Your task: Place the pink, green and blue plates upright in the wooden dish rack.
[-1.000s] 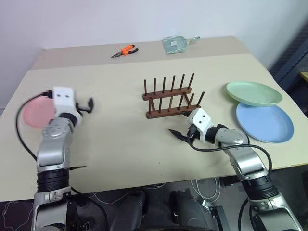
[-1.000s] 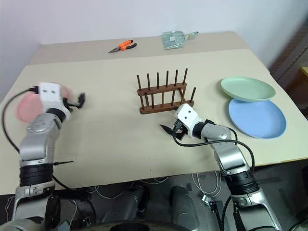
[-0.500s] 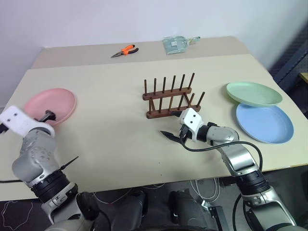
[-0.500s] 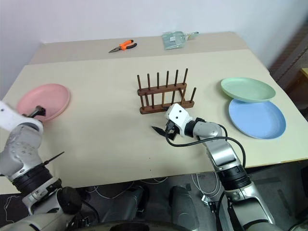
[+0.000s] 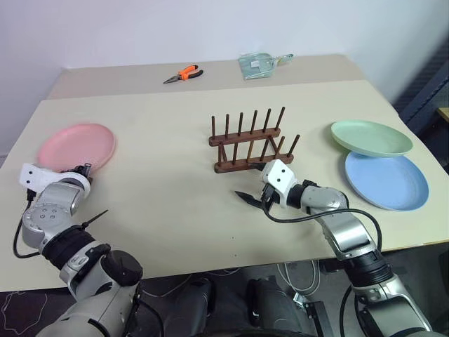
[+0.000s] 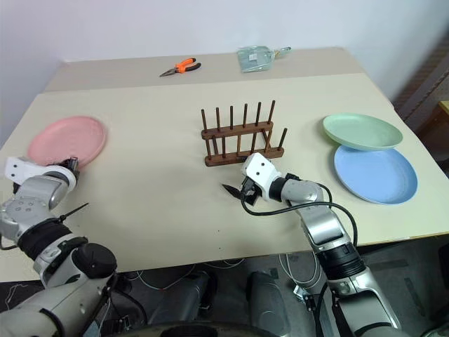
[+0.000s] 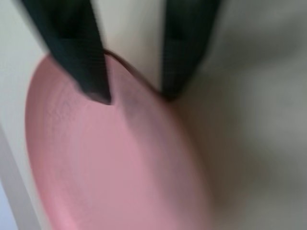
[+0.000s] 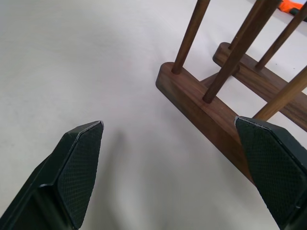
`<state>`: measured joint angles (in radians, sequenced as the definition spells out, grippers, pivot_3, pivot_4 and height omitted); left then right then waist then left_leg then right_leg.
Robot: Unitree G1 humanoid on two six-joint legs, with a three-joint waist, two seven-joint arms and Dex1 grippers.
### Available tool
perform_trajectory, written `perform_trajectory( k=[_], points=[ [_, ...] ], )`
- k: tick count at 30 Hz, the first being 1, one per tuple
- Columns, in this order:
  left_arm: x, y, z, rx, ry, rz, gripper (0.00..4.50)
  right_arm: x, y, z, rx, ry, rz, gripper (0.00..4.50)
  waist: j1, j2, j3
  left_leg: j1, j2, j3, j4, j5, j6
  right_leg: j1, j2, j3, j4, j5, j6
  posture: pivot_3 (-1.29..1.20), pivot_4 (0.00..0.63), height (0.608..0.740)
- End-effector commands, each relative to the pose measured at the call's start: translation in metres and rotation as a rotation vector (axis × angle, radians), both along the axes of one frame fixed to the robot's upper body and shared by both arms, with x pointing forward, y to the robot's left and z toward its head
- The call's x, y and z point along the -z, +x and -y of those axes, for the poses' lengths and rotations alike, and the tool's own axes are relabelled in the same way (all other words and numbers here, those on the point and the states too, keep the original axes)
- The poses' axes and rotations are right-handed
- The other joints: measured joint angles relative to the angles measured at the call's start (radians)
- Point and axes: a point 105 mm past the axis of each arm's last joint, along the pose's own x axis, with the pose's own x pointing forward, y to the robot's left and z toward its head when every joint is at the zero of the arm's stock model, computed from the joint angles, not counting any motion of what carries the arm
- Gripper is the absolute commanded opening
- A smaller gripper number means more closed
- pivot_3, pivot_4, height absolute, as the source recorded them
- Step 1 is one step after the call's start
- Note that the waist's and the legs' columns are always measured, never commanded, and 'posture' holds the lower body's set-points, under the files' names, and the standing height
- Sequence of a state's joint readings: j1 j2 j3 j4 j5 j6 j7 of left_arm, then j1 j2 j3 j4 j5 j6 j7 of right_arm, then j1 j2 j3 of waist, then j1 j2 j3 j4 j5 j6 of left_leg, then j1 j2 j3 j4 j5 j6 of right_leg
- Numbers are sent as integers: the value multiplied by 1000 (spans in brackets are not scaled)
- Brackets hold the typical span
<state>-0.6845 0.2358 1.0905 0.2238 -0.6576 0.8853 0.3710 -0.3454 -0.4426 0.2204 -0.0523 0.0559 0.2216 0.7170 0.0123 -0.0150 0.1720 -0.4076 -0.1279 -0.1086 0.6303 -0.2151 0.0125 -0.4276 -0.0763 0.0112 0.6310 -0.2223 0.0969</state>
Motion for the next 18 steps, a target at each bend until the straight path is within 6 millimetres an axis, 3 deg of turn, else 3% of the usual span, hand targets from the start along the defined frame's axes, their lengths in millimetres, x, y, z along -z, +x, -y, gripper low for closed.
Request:
perform_trajectory(
  k=[1, 6, 8, 13, 18],
  points=[
    [-10, 3, -4, -19, -23, 46, 66, -16, 0, 0, 6, 22, 69, 4500, 1, 0, -1, 0, 0, 0, 0, 0, 0, 0, 0, 0, 0, 0, 0, 0, 150, 729],
    [-32, 13, 21, 145, 215, 72, 66, -35, 1, 10, 16, 35, 102, 4500, 2, 0, -1, 0, 0, 0, 0, 0, 0, 0, 0, 1, 0, 0, 0, 0, 150, 729],
    [-49, 20, 42, 225, 276, 144, 66, -49, 1, 8, -5, 40, 142, 4500, 3, 0, -1, 0, 0, 0, 0, 0, 0, 0, 0, 0, 0, 0, 0, 0, 150, 729],
    [-106, 33, 120, 491, 431, 348, 66, -97, 3, -14, -91, -30, 387, 4500, -1, -1, 0, 0, 0, 0, 0, -1, 1, 0, 0, 0, 0, 0, 0, 0, 150, 729],
    [-155, 33, 186, 687, 438, 528, 66, -130, 9, -35, -153, -157, 629, 4500, -3, -1, 0, -1, 0, 0, 0, 2, -3, -1, 0, 0, 0, 0, 0, 0, 150, 729]
  ],
)
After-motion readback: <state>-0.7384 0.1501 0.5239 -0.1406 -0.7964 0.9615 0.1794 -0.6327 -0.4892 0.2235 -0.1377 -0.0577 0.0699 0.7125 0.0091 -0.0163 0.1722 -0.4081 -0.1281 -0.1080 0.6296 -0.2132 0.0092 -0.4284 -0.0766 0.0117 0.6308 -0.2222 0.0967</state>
